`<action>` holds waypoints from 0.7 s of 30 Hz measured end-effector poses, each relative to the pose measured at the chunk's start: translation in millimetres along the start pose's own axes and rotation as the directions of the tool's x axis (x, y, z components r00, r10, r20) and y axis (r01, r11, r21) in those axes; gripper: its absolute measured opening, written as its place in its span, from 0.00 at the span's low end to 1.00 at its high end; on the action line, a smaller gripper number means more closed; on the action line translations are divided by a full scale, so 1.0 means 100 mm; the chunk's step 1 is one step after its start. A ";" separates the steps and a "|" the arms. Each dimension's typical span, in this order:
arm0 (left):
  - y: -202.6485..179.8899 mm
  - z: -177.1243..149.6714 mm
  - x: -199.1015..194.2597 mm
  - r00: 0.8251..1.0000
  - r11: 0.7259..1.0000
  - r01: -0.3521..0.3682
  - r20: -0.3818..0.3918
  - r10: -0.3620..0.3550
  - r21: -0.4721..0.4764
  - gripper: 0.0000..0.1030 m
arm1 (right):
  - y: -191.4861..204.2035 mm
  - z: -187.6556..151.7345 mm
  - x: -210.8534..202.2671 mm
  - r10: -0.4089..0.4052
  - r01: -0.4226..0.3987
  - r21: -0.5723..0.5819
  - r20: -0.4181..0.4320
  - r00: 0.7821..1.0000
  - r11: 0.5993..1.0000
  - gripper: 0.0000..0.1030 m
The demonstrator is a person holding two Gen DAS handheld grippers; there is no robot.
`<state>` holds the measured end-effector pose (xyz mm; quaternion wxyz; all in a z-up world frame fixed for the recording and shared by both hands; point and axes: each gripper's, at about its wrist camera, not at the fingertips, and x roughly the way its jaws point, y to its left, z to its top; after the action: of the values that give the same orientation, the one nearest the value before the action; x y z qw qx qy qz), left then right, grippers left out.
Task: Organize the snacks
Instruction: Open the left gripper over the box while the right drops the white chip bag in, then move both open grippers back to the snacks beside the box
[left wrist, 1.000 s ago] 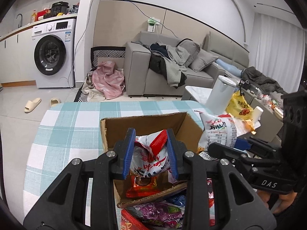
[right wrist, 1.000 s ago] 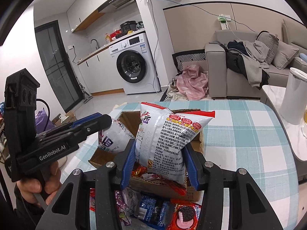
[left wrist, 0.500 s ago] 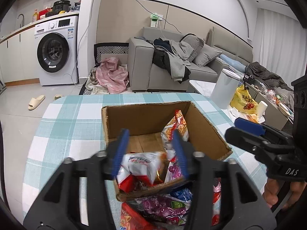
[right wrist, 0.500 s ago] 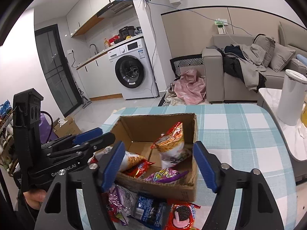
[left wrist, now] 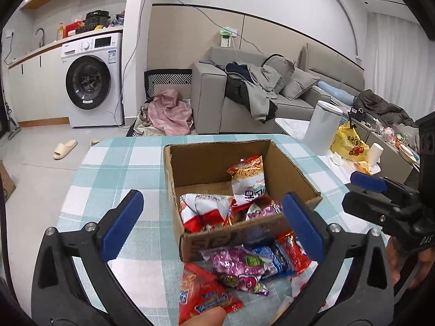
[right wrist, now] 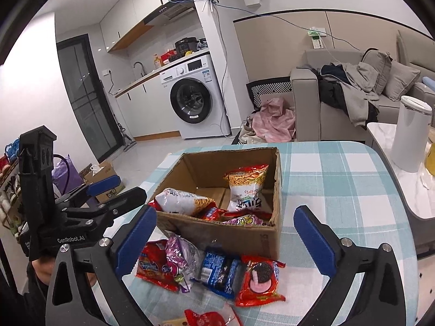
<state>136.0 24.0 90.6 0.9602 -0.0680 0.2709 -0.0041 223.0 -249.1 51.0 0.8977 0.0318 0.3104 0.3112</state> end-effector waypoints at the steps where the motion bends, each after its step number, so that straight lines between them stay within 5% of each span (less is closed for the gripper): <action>1: -0.01 -0.04 -0.05 1.000 1.000 0.000 0.000 0.000 0.001 0.99 | 0.01 -0.02 -0.02 0.004 -0.004 -0.003 -0.003 1.000 1.000 1.00; 21: 0.01 -0.45 -0.49 0.999 1.000 -0.017 -0.035 0.018 0.008 0.99 | 0.02 -0.48 -0.11 0.004 -0.004 -0.004 -0.098 0.995 1.000 1.00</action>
<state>70.8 21.4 78.1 0.9556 -0.0619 0.2882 0.0022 187.8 -260.6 18.3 0.8808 0.0151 0.3532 0.3149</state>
